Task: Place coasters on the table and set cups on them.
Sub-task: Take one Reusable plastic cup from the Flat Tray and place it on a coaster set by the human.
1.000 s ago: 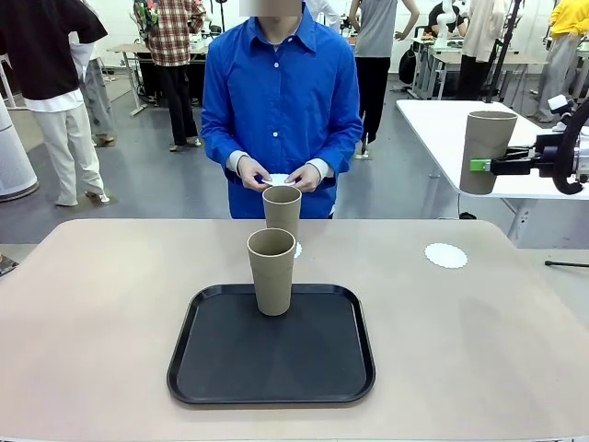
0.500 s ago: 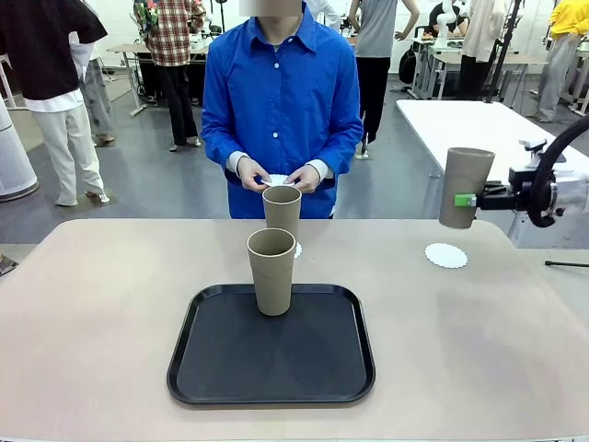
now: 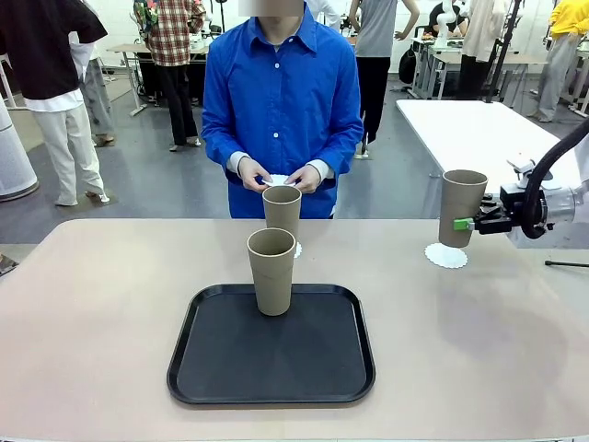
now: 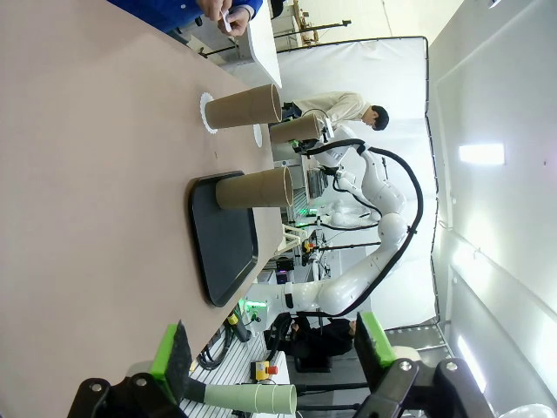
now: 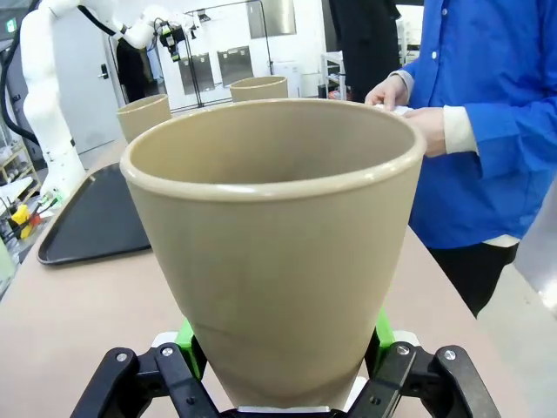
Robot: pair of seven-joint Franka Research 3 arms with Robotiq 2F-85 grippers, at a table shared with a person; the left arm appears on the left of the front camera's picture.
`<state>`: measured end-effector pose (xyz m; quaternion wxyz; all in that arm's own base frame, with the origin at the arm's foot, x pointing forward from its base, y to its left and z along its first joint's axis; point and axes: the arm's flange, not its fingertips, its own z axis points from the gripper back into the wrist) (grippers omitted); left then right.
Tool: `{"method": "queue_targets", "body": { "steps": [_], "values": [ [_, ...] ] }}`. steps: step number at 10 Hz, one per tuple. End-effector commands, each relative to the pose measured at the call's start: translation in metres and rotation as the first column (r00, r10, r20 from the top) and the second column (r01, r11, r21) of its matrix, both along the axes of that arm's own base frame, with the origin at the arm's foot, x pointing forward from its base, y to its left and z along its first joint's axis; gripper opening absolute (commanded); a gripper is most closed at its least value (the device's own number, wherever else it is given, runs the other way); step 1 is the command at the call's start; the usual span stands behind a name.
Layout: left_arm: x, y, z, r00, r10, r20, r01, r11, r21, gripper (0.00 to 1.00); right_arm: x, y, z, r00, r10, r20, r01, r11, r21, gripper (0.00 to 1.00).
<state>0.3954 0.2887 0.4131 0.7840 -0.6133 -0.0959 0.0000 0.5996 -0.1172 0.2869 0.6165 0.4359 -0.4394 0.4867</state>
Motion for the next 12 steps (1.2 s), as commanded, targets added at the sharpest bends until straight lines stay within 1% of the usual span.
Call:
{"method": "queue_targets", "body": {
  "steps": [1, 3, 4, 5, 12],
  "values": [
    [0.001, 0.001, 0.003, 1.000, 0.011, 0.002, -0.011, 1.000, -0.009, 1.00, 0.010, -0.006, -0.010, 0.999, 0.050, -0.004, -0.050, 0.999, 0.013, 0.83],
    [0.001, 0.001, 0.003, 1.000, 0.011, 0.002, -0.011, 1.000, -0.009, 1.00, 0.018, -0.011, -0.018, 0.999, 0.030, -0.015, -0.030, 0.999, 0.032, 0.83],
    [0.001, 0.001, 0.003, 1.000, 0.011, 0.002, -0.011, 1.000, -0.009, 1.00, 0.021, -0.011, -0.019, 1.000, -0.004, -0.018, 0.004, 0.999, 0.038, 0.83],
    [0.001, 0.001, 0.003, 1.000, 0.011, 0.002, -0.011, 1.000, -0.009, 1.00, 0.008, -0.006, -0.021, 1.000, 0.013, -0.014, -0.013, 1.000, 0.011, 0.83],
    [0.001, 0.001, 0.003, 1.000, 0.011, 0.002, -0.011, 1.000, -0.009, 1.00, 0.008, -0.006, -0.021, 1.000, 0.013, -0.014, -0.013, 1.000, 0.011, 0.83]
  ]
}}
